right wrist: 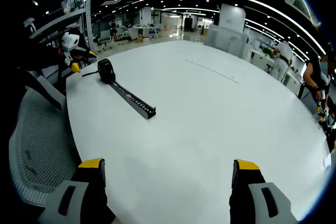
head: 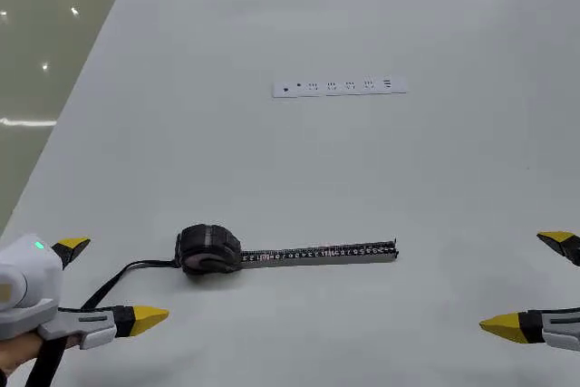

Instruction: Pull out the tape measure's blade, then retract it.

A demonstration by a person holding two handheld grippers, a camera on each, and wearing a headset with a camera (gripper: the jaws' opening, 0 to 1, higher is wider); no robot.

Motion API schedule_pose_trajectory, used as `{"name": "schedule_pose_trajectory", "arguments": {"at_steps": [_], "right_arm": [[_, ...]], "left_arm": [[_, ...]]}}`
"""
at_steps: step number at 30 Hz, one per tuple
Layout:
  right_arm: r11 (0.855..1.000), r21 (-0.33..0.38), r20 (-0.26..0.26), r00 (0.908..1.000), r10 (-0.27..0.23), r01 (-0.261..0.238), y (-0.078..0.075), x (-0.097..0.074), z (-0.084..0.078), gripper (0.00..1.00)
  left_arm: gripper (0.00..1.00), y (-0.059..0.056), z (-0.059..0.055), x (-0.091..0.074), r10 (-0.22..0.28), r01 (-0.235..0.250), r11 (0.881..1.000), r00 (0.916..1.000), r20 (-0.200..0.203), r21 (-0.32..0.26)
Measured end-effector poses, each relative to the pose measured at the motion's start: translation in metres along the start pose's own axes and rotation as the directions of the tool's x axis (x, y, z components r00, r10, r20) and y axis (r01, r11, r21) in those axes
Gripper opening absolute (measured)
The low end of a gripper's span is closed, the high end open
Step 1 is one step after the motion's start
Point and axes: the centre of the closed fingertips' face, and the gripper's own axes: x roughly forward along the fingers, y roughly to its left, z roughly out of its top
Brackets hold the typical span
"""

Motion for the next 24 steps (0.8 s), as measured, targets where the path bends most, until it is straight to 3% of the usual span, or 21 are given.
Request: {"name": "schedule_pose_trajectory", "arguments": {"at_steps": [24], "right_arm": [[0.999,-0.036,0.004,0.9999,0.010,-0.010,0.007,-0.002,-0.002,0.99]], "left_arm": [[0.99,-0.016,0.009,0.001,-0.017,0.017,1.000,0.9997,0.015,0.010]]}}
